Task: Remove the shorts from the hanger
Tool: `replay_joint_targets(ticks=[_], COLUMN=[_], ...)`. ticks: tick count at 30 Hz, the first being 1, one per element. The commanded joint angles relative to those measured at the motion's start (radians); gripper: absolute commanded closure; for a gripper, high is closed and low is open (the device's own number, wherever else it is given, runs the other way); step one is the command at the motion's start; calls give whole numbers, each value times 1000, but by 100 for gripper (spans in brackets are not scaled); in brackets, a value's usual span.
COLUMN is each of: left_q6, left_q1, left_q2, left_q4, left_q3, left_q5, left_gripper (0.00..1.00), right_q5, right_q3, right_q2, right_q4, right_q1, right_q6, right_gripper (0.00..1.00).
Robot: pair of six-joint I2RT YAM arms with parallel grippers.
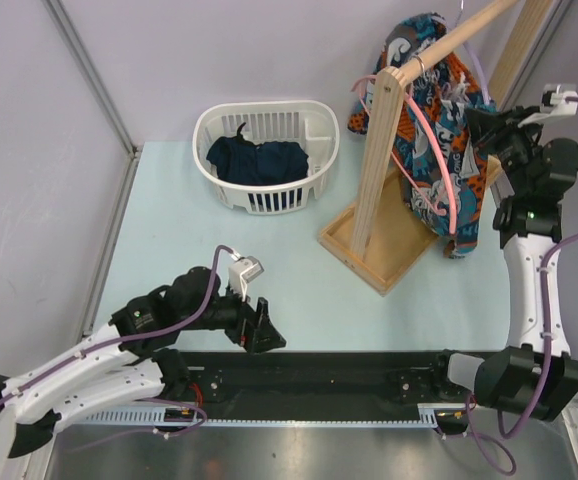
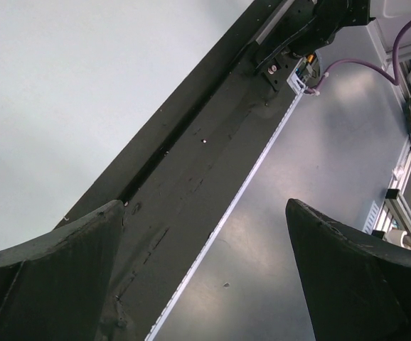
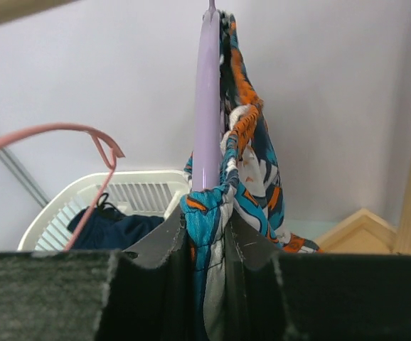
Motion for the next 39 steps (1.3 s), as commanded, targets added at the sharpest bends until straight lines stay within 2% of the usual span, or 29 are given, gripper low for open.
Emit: replay_joint_targets(ticks=[1, 4, 6, 11, 17, 22, 27, 29, 32, 38, 39], left_q6=[-2, -18, -28, -48, -68, -77, -55, -49, -54, -109, -114], left_q1=[-3, -5, -3, -3, -5, -5, -5, -5, -5, -5, -5], left_q2=[-9, -27, -46, -83, -118, -145, -142, -139, -155, -208, -221], left_q4=[15, 17, 14, 8, 6, 12, 3, -6, -12, 9, 11], left_q3=[42, 40, 37, 27, 19, 10, 30, 42, 63, 59, 54], left_q5=[-15, -21, -27, -35, -24, 0, 23, 29, 29, 11, 8], left_gripper=[0, 0, 0, 0, 0, 0, 0, 0, 0, 0, 0], right_q5=[36, 64, 125, 240, 162, 193, 297, 354, 340, 267, 259], right_q3=[194, 323, 418, 507, 414, 451, 541, 581, 638, 767, 765], right_q2=[81, 162, 211, 230, 83, -46, -166, -209, -261, -280, -287], right_q4=[60, -64, -258, -549, -737, -1065, -1282, -1295, -1211, -916, -803], right_q1=[49, 74, 80, 57, -73, -197, -334, -335, -335, -335, -335], right_q6=[3, 5, 25, 128, 247, 172, 91, 92, 125, 247, 276], right_gripper=[100, 100, 100, 100, 100, 100, 100, 100, 100, 100, 100])
